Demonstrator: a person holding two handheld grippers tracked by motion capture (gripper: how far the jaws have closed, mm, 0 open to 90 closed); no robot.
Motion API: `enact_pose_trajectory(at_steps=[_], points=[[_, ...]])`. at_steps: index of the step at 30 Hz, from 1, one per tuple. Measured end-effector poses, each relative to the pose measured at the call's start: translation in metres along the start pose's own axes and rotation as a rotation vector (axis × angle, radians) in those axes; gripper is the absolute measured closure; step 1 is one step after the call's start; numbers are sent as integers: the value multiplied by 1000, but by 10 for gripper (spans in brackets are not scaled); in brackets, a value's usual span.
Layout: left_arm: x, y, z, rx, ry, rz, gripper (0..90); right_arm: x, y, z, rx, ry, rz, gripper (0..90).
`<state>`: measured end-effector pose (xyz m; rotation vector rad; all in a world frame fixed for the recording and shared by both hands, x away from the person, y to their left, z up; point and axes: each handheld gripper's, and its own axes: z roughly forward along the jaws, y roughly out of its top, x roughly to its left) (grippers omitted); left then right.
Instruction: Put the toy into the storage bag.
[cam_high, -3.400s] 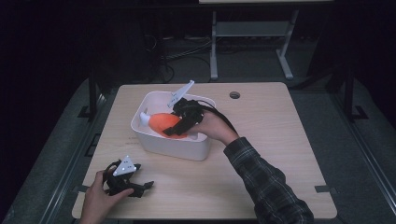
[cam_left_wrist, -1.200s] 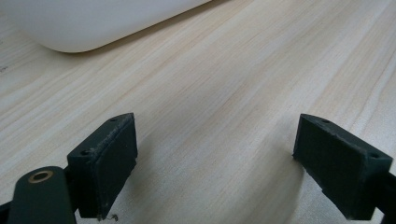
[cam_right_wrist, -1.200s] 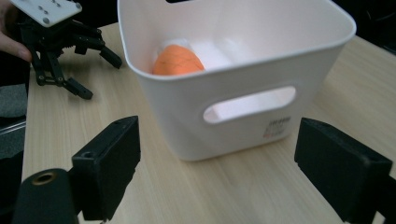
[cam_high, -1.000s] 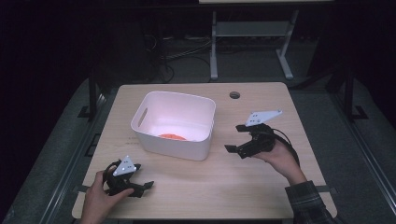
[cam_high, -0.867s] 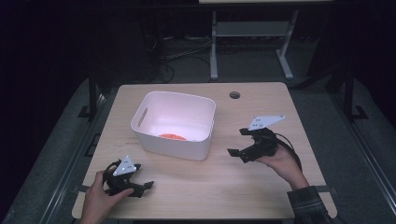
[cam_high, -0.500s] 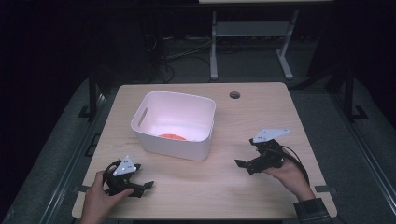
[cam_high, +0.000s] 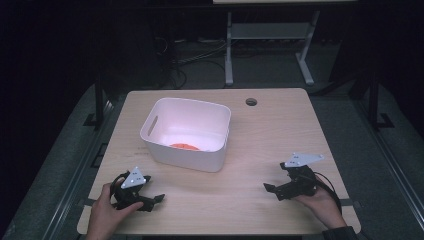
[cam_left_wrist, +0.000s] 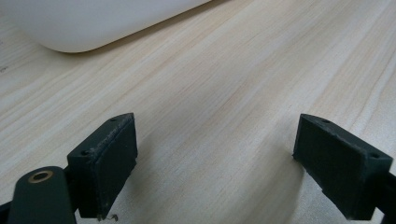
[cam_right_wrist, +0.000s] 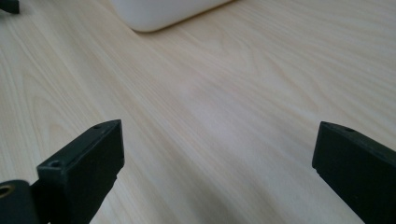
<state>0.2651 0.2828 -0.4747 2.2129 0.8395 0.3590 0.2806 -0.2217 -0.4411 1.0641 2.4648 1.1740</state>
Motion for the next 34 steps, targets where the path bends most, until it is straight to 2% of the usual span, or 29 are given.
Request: enact_pose_trajectory(at_steps=[7,18,21,24,34], points=[[0,0,0,0,0,1,127,-5,-22,-6,9,-25,35,19],[0,0,0,0,0,1,127,-11,-52,-9,36,-114,57,18],[0,0,0,0,0,1,127,-12,-56,-7,46,-137,66,19],[0,0,0,0,0,1,127,-11,-58,-4,52,-166,48,17],[0,0,0,0,1,1,127,-11,-58,-4,54,-170,49,16]])
